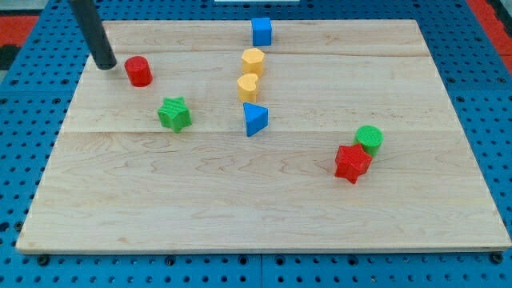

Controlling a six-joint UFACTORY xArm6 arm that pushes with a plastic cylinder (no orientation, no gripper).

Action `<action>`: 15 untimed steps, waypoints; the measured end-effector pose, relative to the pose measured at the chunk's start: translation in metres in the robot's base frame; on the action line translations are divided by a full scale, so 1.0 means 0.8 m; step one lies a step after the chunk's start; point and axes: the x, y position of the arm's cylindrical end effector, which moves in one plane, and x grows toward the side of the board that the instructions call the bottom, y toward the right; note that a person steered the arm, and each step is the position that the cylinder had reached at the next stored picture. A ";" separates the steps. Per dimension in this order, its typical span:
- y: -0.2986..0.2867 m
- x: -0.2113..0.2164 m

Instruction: Place the red star above the red circle

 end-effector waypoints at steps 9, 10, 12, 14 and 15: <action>0.535 0.335; 0.558 0.277; 0.471 0.160; 0.460 0.182; 0.488 0.205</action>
